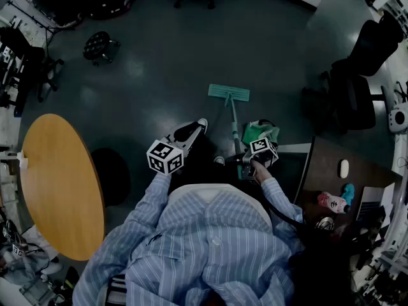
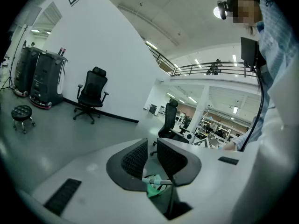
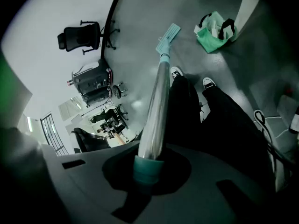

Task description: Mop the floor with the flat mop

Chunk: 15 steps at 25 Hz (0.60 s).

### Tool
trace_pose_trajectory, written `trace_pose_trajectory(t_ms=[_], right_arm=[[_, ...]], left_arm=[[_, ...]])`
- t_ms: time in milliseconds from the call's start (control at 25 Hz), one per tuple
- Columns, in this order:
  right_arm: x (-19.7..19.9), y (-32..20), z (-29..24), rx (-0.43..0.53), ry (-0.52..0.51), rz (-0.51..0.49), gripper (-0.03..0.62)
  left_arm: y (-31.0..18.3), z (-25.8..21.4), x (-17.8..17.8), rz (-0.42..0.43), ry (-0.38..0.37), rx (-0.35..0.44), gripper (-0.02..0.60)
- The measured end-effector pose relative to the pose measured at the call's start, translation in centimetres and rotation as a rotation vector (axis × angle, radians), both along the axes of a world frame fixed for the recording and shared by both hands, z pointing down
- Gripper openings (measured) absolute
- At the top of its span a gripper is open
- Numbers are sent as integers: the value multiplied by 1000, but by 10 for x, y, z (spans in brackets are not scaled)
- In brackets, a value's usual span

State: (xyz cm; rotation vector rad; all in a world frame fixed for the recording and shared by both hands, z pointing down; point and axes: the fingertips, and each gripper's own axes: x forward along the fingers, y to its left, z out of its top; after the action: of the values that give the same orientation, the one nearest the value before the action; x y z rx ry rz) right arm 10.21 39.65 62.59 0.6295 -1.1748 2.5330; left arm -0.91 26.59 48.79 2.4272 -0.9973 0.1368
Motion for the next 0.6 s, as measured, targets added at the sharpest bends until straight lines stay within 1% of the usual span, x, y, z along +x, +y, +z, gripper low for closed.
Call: trace_pose_trajectory(t_ms=[320,440,600], right_arm=[[9,-1,7,4,0,-12,12],[10,-2,1,1,-7,-8,12],[28,-9,8,1,-20,1,12]], left_arm=[[-2,0,10,14,-18,10,64],[-4,-1,15,24,-29,15,64],[-9,-3,33,23,-43,21,64]])
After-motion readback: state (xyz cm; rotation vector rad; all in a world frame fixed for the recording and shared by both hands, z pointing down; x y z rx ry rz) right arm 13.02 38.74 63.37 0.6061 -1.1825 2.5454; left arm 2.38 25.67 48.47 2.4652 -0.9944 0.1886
